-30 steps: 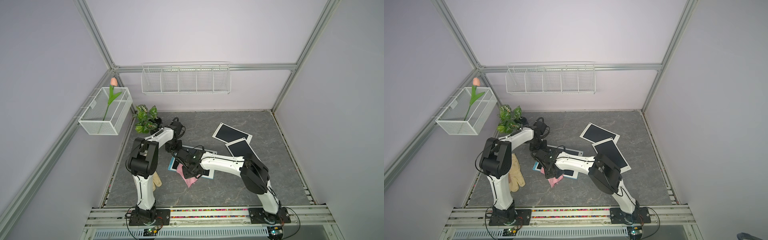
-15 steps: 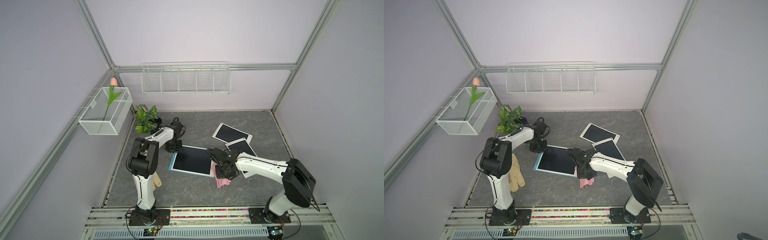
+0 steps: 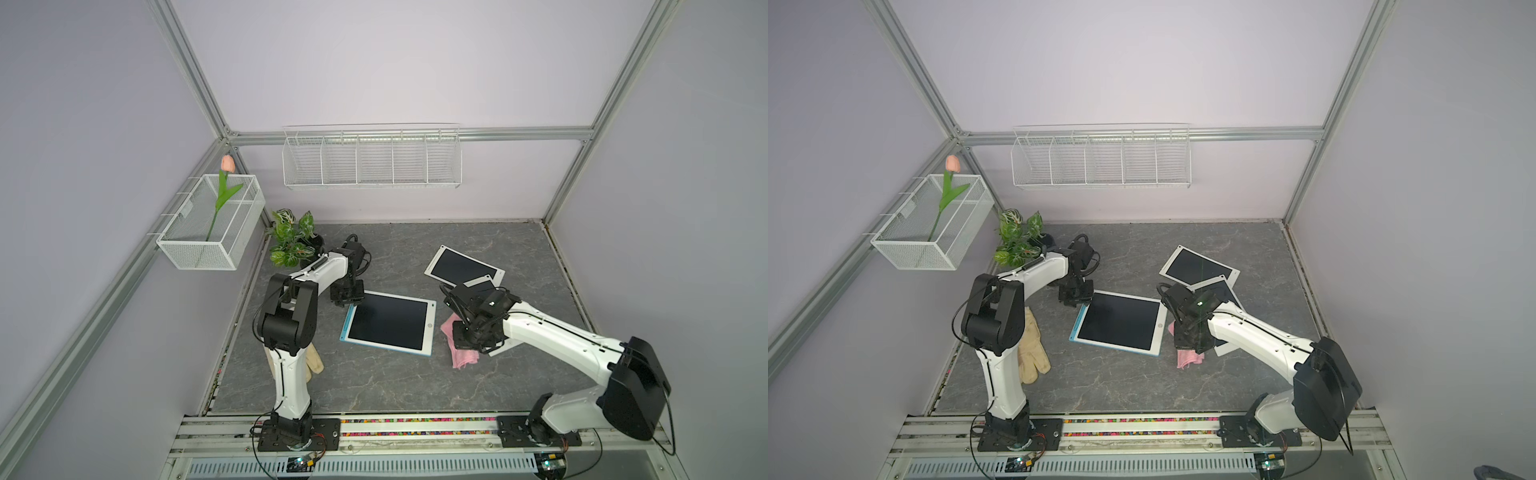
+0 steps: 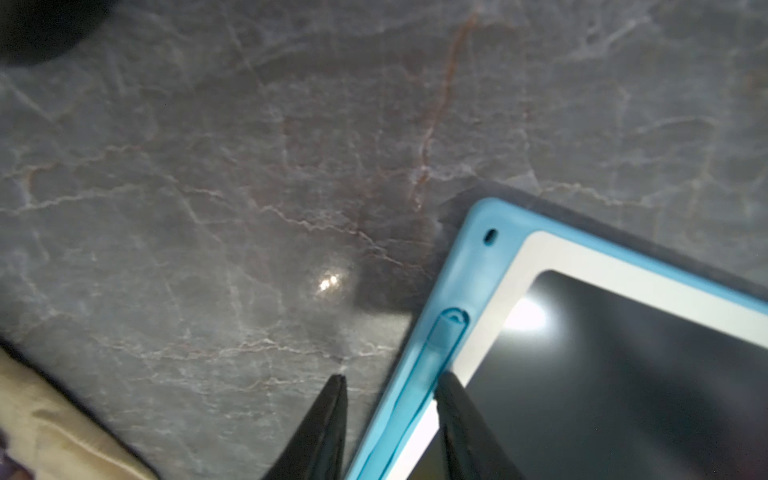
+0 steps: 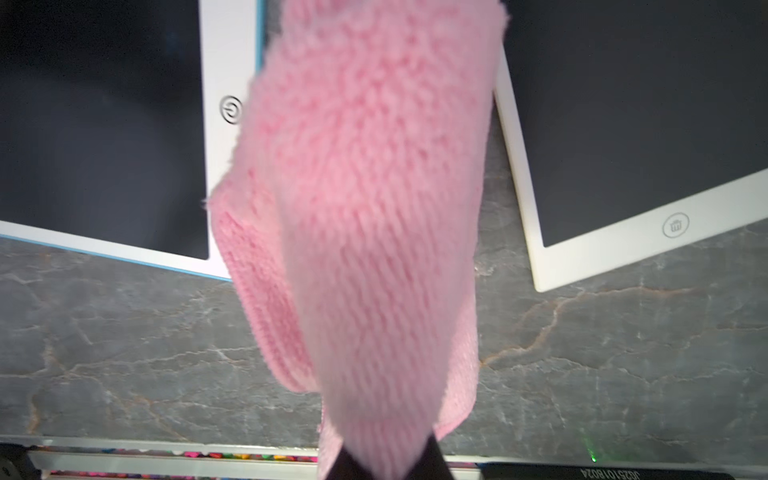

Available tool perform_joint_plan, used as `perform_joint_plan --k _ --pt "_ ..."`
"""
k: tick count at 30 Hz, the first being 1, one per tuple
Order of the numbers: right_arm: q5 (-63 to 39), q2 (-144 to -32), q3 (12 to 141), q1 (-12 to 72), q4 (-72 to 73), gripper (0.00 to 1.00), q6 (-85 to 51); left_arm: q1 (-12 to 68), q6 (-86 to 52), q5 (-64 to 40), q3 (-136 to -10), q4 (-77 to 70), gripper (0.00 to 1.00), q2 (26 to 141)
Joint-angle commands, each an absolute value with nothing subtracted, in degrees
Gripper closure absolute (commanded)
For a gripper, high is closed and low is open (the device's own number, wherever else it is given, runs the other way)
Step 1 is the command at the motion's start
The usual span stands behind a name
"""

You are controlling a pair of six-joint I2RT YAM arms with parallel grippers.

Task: Wipe the drawing tablet
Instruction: Wipe the dirt from the drawing tablet, then adjust the drawing tablet at the center of the board.

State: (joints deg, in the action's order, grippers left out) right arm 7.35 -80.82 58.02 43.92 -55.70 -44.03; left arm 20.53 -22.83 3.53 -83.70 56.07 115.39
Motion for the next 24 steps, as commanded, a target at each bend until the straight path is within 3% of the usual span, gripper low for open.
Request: perform_joint_plan --k 1,10,13,24 --pt "4.27 -80.41 56.36 42.77 -57.49 0.93 -41.57 20.74 -24.32 4.52 -85.53 57.99 0.56 113.14" --pt "2.26 -84.14 54.64 41.35 -55.28 0.93 -40.04 20.74 -25.95 4.62 -83.70 58.42 0.52 106.99" --pt "1.82 -84.80 53.74 41.25 -52.68 0.88 -40.30 20.74 -26.26 4.66 -82.23 58.23 0.51 105.84" --pt "0.84 -86.85 52.38 41.31 -50.78 0.86 -41.19 20.74 -26.50 4.24 -75.43 54.07 0.52 106.89"
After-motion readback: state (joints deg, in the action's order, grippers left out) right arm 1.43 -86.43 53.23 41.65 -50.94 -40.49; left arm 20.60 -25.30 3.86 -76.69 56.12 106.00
